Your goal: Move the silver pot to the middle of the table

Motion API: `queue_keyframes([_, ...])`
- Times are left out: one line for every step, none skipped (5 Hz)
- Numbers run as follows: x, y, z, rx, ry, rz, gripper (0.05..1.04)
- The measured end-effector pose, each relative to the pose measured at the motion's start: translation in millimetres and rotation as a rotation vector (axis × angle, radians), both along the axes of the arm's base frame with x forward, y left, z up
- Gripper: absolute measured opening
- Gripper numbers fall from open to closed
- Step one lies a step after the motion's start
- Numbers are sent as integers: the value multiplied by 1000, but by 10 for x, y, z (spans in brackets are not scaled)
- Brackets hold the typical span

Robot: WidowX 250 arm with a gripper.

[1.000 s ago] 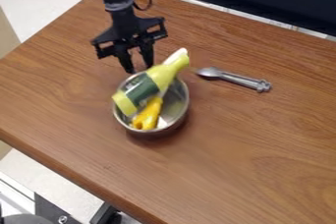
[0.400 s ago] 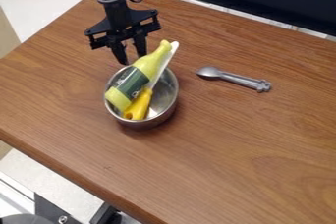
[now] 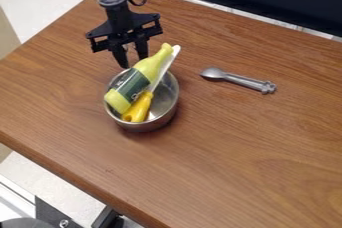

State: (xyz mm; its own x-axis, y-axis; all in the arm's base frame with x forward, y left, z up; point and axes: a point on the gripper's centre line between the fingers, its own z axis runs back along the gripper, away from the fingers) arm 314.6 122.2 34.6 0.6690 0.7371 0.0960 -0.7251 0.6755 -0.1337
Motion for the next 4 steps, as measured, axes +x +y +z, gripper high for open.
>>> queue_keyframes([1,19,5,12,2,-6,725])
queue_keyframes([-6,10,4,7,6,-11,977])
queue_keyframes([18,29,30,16,1,-16,1000])
queue_keyframes([4,17,29,3,8,-19,1000])
